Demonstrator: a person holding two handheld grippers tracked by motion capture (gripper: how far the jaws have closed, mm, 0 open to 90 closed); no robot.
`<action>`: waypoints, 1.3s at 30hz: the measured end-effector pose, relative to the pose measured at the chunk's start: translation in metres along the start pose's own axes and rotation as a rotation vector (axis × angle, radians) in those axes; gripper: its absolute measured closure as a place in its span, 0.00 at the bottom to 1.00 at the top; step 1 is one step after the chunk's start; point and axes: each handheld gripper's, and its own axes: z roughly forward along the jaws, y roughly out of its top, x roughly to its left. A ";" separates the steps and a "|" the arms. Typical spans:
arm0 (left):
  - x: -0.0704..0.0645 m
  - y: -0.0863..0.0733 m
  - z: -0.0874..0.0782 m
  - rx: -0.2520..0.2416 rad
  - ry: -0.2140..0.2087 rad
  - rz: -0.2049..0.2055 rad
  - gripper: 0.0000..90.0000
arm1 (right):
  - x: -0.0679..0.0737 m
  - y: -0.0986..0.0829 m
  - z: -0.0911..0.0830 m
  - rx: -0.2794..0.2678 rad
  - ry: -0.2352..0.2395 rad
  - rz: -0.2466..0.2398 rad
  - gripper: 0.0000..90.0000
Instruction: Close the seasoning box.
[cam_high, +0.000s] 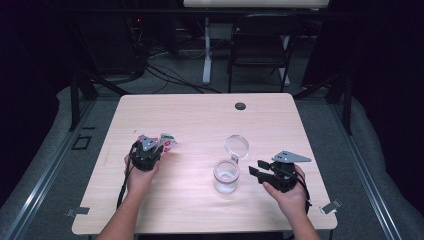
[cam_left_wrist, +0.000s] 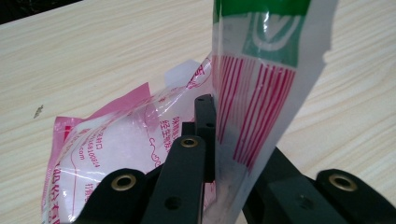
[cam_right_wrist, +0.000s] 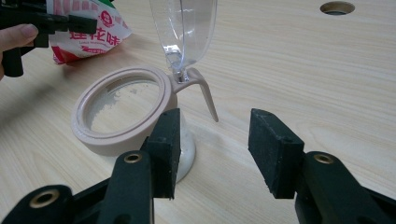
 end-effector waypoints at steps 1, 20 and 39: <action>0.000 0.000 -0.001 -0.003 -0.001 -0.005 1.00 | 0.000 0.000 0.000 0.001 0.000 -0.001 0.60; 0.024 0.003 -0.026 -0.072 -0.005 -0.109 1.00 | 0.000 0.001 0.001 0.000 0.002 0.001 0.60; 0.062 0.009 -0.058 -0.118 0.054 -0.197 1.00 | -0.001 0.001 0.000 -0.005 0.001 0.001 0.60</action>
